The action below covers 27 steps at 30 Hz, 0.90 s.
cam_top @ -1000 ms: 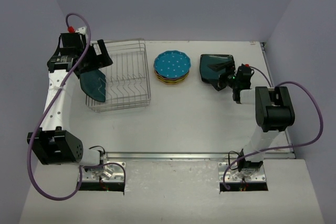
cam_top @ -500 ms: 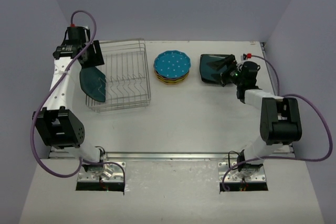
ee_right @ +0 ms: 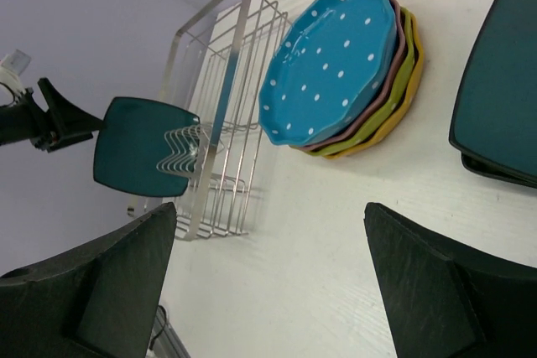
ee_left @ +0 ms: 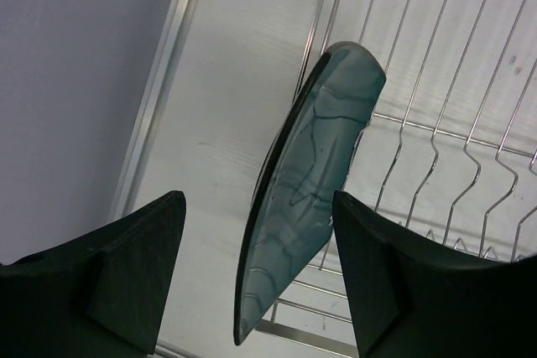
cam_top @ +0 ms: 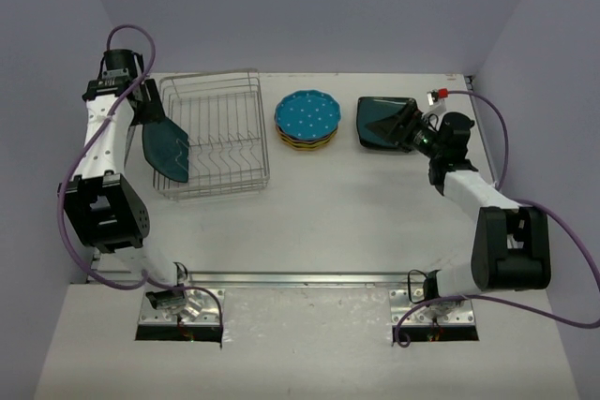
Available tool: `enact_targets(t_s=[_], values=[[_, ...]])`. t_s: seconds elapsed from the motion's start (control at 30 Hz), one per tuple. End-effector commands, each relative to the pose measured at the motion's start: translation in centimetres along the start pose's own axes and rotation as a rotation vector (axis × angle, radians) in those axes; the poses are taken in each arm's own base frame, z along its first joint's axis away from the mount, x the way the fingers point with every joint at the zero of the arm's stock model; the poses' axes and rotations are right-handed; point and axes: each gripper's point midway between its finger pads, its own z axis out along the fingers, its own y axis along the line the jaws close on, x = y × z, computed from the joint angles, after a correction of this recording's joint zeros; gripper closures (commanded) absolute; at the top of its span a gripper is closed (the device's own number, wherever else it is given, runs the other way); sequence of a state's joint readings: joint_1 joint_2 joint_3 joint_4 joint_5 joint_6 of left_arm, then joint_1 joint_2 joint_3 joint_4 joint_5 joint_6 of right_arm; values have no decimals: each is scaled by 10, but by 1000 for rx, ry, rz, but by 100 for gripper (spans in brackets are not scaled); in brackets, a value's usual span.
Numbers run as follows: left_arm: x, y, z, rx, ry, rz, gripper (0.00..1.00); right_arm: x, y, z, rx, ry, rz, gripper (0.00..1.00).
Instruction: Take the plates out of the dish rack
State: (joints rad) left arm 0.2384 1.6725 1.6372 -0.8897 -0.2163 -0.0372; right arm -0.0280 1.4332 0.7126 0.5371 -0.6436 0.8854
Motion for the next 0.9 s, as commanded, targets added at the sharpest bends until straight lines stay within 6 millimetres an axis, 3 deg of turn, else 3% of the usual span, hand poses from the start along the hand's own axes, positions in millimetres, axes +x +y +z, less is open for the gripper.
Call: enact_targets(t_s=[0.0, 0.23, 0.43, 0.53, 0.77, 0.87], values=[[1, -17, 12, 129, 49, 50, 32, 3, 14, -5, -53, 11, -115, 8], [22, -51, 23, 337, 110, 106, 39, 5, 15, -5, -59, 27, -110, 8], [21, -59, 24, 394, 103, 109, 46, 7, 16, -4, -67, 33, -86, 8], [18, -58, 21, 392, 92, 113, 57, 6, 17, -4, -69, 34, -86, 8], [20, -49, 23, 349, 104, 129, 99, 8, 19, -3, -74, 43, -75, 9], [16, -42, 21, 322, 95, 130, 100, 7, 21, -3, -78, 44, -77, 9]])
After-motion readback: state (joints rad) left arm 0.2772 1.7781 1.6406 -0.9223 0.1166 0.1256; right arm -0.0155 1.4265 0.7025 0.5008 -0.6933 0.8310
